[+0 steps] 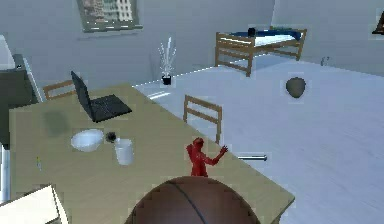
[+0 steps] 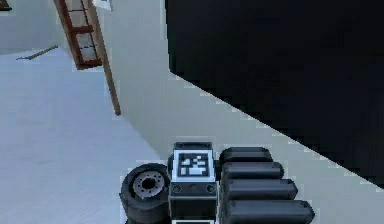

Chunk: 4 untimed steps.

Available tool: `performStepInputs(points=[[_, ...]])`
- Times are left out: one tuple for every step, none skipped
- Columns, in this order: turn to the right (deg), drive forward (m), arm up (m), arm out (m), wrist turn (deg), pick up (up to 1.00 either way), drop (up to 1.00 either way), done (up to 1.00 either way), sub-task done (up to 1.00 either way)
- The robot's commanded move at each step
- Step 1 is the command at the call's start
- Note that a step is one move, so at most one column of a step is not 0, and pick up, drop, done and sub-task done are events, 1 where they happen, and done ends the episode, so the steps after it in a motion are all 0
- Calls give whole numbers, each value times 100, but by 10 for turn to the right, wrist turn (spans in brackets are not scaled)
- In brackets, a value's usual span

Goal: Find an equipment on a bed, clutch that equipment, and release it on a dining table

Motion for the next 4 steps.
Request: performStepInputs(points=[[240,0,0,0,0,0,0,0,0],[-450,0,0,0,0,0,0,0,0],[-450,0,0,0,0,0,0,0,0],[-90,0,0,0,0,0,0,0,0]])
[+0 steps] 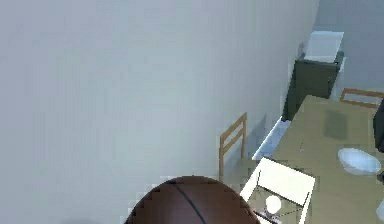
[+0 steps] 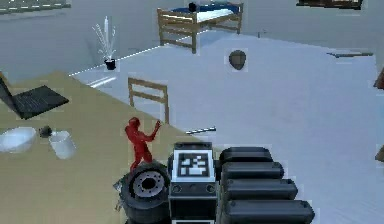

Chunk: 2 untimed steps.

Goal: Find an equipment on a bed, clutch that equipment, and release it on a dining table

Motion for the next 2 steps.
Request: performStepInputs(points=[[450,0,0,0,0,0,0,0,0],[450,0,0,0,0,0,0,0,0]])
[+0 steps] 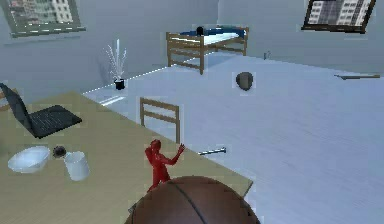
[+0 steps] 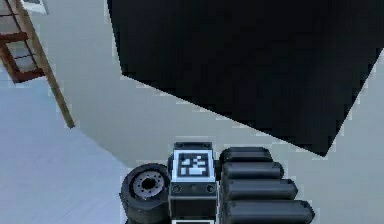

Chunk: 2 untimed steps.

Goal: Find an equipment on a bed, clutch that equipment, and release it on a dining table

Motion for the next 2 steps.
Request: performStepInputs(points=[[60,0,0,0,0,0,0,0,0],[300,0,0,0,0,0,0,0,0]])
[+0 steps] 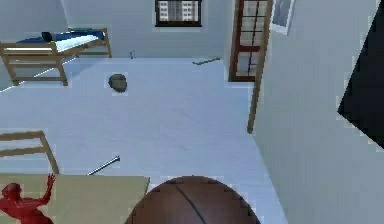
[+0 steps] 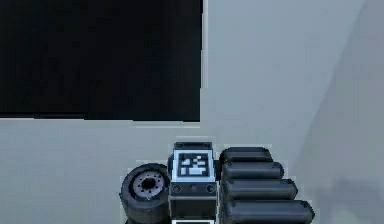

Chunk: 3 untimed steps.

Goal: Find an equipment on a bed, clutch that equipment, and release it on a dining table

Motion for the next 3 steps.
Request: performStepInputs(points=[[0,35,0,0,0,0,0,0,0],[-450,0,0,0,0,0,0,0,0],[-450,0,0,0,0,0,0,0,0]])
